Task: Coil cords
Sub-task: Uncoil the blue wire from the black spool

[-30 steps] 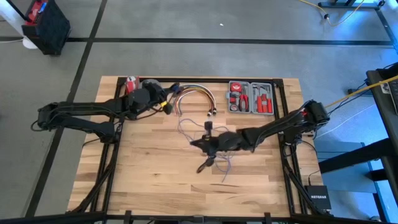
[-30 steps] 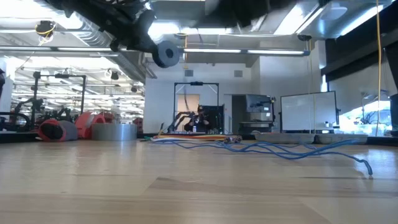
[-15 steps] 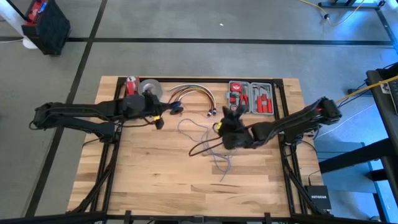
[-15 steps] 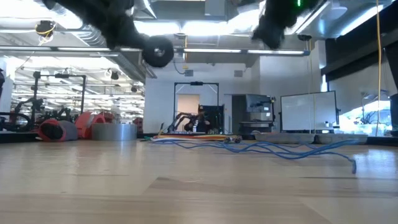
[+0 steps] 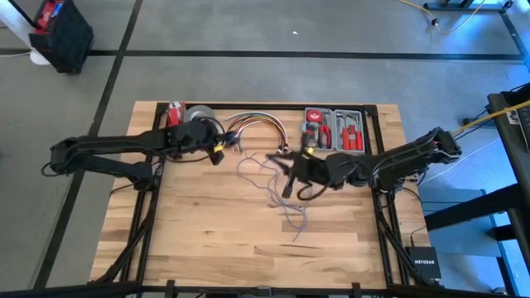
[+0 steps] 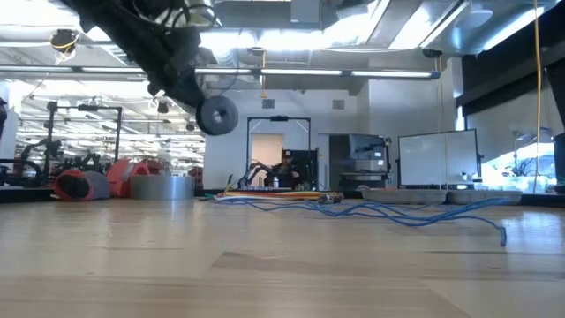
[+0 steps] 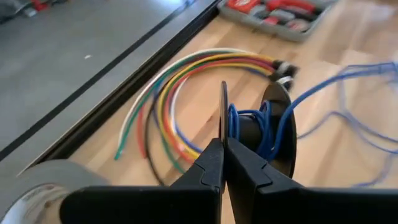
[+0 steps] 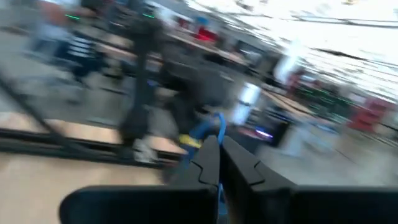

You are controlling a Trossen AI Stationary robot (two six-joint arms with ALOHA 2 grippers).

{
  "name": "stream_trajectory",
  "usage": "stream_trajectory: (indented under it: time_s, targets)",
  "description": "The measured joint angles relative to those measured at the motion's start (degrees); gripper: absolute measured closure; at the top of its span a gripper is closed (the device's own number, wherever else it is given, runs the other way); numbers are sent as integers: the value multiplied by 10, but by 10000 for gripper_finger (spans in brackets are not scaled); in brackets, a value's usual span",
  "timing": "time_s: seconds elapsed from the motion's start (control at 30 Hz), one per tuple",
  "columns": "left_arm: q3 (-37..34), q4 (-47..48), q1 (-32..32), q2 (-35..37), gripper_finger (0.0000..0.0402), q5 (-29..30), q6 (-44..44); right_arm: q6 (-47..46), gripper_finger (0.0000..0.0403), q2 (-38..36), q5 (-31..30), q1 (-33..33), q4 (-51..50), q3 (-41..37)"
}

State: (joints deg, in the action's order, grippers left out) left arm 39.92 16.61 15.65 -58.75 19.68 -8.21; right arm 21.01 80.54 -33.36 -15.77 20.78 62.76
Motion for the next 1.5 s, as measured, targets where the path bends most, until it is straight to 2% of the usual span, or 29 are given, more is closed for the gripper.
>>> stream_trajectory:
  time_s: [0.1, 0.2, 0.3, 0.47, 0.6, 0.77, 0.87, 1.03, 1.23, 1.4, 1.5]
  targets:
    - [0, -4, 20, -7, 400, 10, -3, -14, 397, 22, 91, 0, 5, 0]
    - [0, -37, 39, -7, 400, 60, -18, -34, 397, 51, 173, 0, -34, 0]
    - [0, -114, 41, -5, 400, 93, -15, -50, 397, 82, 186, -5, -113, -1]
    - [0, -213, -9, 1, 400, 38, 32, -125, 397, 119, 0, -3, -289, -1]
    - [0, -221, -53, 20, 400, 14, 75, -202, 397, 124, -157, -3, -434, -1]
    - [0, -113, -89, 53, 400, 12, 87, -293, 395, 106, -305, -4, -597, -1]
    - [0, -22, -94, 64, 400, 12, 73, -311, 390, 80, -363, -3, -630, -1]
    - [0, 76, -73, 50, 400, 13, 28, -270, 393, 37, -393, -15, -627, 54]
    - [0, 118, -31, 5, 400, 15, 7, -117, 397, 20, -446, -58, -570, 175]
    - [0, 114, 8, -39, 400, 15, 7, -25, 397, 19, -432, -84, -534, 258]
    - [0, 110, 38, -63, 400, 35, 7, -27, 397, 19, -376, -92, -535, 280]
